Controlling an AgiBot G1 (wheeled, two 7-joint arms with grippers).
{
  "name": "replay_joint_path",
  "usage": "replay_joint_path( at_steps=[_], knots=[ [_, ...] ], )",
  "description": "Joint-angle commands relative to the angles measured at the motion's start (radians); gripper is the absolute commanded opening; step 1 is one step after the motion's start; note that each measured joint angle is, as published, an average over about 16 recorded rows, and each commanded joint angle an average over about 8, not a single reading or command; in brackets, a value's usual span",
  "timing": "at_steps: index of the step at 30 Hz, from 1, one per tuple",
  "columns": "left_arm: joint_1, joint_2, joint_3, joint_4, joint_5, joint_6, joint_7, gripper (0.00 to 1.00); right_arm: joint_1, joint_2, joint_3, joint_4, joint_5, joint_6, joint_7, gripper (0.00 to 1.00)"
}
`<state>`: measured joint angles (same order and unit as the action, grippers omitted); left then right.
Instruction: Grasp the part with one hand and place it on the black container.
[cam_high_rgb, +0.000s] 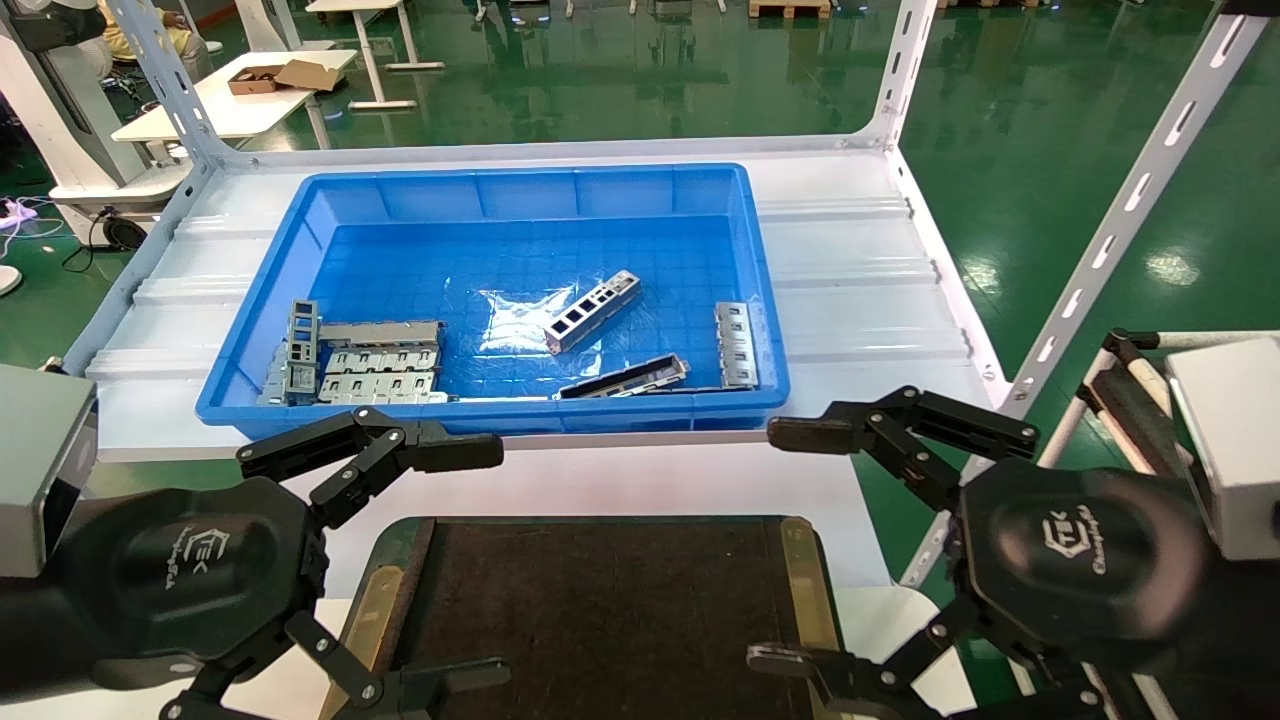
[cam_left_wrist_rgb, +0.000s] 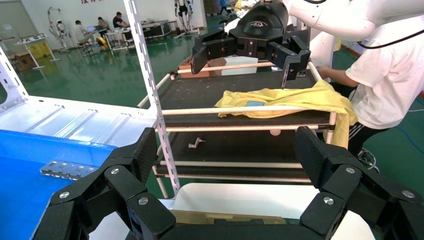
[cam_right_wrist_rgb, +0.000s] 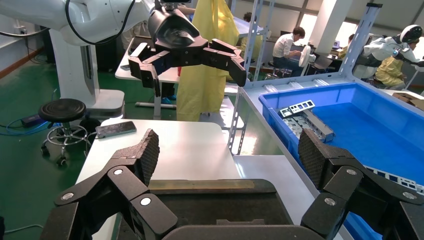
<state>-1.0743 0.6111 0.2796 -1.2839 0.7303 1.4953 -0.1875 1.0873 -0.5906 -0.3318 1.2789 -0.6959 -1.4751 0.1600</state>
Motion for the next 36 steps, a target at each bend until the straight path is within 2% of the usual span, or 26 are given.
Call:
replay_joint_path(
  at_steps=[1, 36],
  knots=[
    [0.0, 0.0, 0.0, 0.0, 0.0, 0.0, 0.0, 1.0, 0.0, 0.0, 0.0, 0.0, 0.0, 0.0, 0.0, 1.0],
    [0.0, 0.0, 0.0, 0.0, 0.001, 0.0, 0.001, 1.0, 0.0, 0.0, 0.0, 0.0, 0.0, 0.0, 0.0, 1.0]
  ],
)
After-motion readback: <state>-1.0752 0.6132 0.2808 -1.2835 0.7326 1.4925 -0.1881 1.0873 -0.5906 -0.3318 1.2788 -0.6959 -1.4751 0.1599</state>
